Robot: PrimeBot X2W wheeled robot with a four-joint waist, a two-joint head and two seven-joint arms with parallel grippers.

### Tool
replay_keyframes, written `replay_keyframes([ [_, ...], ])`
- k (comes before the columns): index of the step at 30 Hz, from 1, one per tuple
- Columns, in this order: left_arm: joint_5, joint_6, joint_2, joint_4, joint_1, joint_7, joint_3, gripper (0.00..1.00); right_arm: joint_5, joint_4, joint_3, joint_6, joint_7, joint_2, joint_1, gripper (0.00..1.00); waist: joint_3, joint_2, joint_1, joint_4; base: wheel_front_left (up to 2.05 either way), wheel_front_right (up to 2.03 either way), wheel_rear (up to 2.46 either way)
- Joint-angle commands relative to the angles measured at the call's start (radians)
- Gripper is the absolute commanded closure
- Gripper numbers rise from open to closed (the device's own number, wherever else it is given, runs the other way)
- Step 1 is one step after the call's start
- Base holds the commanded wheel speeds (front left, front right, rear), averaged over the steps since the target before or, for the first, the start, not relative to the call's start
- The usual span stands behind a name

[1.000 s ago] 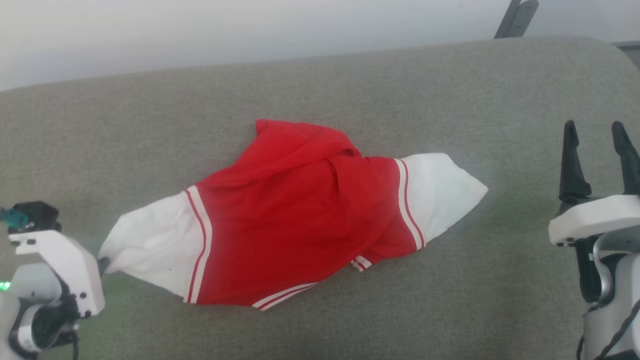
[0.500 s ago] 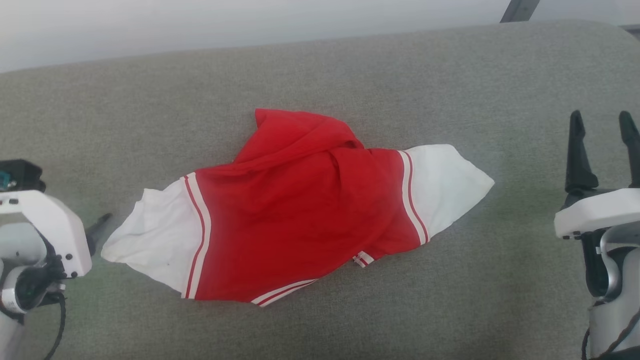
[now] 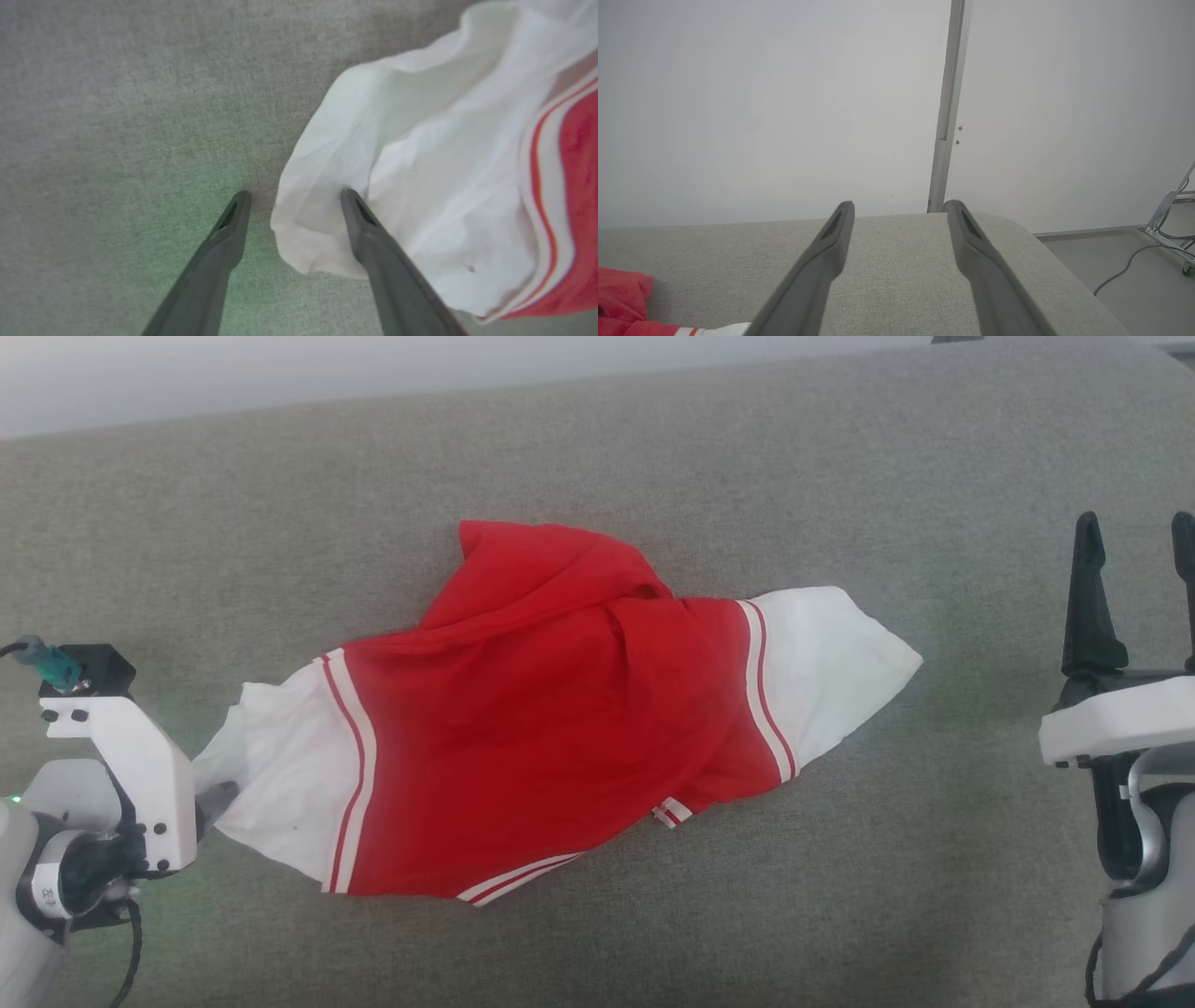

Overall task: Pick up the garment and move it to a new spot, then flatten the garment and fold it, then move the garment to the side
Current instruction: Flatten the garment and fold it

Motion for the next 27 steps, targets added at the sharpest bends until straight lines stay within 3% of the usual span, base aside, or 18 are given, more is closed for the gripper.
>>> replay_keyframes([
  [1,0.004,0.008,0.002,0.013,0.016,0.009,-0.007,0.0,0.005,-0.011,-0.003,-0.002,0.008,0.002,0.009,0.0,0.007,0.0,0.0,-0.005,0.0,0.0,0.0],
  [5,-0.003,0.009,-0.013,0.054,0.028,-0.001,-0.012,0.0,0.014,-0.011,0.007,-0.002,0.03,-0.005,0.02,0.0,0.018,0.0,0.0,-0.01,0.0,0.0,0.0],
  [6,-0.006,0.005,-0.019,0.065,0.028,-0.003,-0.014,0.14,0.018,-0.011,0.016,-0.002,0.04,-0.011,0.026,0.0,0.02,0.0,0.0,-0.01,0.0,0.0,0.0],
  [7,-0.009,-0.002,-0.026,0.074,0.027,-0.005,-0.019,0.57,0.025,-0.012,0.026,-0.002,0.05,-0.018,0.033,0.0,0.022,0.0,0.0,-0.009,0.0,0.0,0.0],
  [8,-0.016,-0.005,-0.035,0.083,0.025,-0.006,-0.019,0.83,0.033,-0.01,0.034,-0.002,0.065,-0.024,0.04,0.0,0.023,0.0,0.0,-0.008,0.0,0.0,0.0],
  [9,-0.019,-0.012,-0.042,0.092,0.024,-0.005,-0.023,1.0,0.039,-0.007,0.046,-0.002,0.081,-0.036,0.047,0.0,0.024,0.0,0.0,-0.007,0.0,0.0,0.0],
  [19,0.0,-0.054,-0.089,0.12,-0.046,-0.037,-0.05,1.0,0.215,0.05,0.172,-0.002,0.389,-0.131,0.042,0.0,0.053,0.0,0.0,0.031,0.0,0.0,0.0],
  [27,0.018,-0.074,-0.128,0.129,-0.103,-0.054,-0.073,1.0,0.274,0.127,0.223,-0.002,0.591,-0.19,-0.027,0.0,0.084,0.0,0.0,0.073,0.0,0.0,0.0],
])
